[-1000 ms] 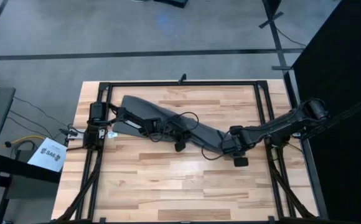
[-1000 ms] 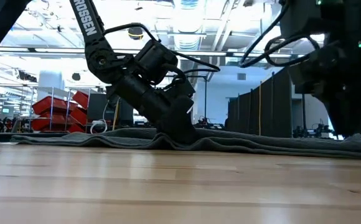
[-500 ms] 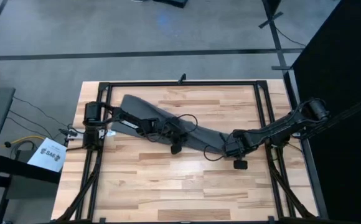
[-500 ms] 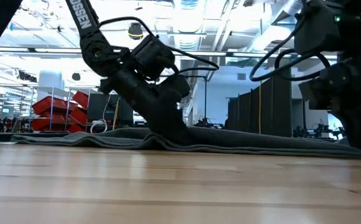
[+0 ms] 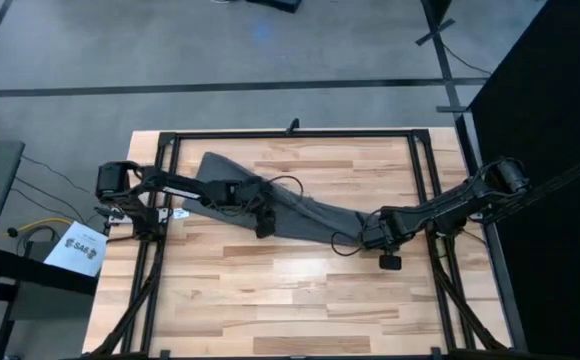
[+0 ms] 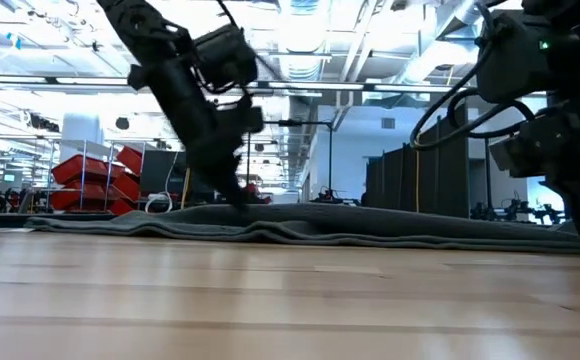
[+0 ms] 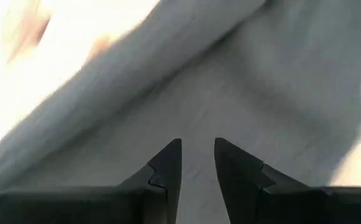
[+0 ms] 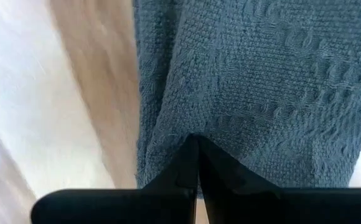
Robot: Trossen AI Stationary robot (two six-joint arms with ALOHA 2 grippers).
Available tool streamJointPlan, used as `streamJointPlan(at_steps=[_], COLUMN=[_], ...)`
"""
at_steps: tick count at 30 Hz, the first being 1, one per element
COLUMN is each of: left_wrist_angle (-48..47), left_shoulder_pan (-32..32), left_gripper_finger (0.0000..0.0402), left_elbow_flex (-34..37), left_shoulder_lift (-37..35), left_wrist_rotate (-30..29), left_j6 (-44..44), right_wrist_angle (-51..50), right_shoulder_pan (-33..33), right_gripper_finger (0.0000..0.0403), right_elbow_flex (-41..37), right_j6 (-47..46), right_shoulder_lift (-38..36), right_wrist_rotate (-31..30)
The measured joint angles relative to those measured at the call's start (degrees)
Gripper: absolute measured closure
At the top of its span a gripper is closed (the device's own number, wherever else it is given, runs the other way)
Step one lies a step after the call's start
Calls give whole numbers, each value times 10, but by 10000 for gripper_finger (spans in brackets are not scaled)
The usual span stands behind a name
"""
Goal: Roll towel
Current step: Roll the gray towel
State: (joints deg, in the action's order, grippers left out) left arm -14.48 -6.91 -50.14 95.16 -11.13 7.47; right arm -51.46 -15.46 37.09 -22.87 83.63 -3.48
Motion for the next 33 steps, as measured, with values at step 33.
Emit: streamJointPlan(at_steps=[33], left_wrist_angle=[-140], left_shoulder_pan=[-48], left_gripper_finger=[320], left_elbow_flex=[59], left_shoulder_lift=[-195], left_wrist_rotate=[-42], left_j6=[-40], right_wrist_angle=[332], right_shoulder_pan=[232], right_gripper_finger=[348], right_elbow_flex=[158], right_j6=[194], right_shoulder_lift=[-8], right_wrist_rotate=[-35])
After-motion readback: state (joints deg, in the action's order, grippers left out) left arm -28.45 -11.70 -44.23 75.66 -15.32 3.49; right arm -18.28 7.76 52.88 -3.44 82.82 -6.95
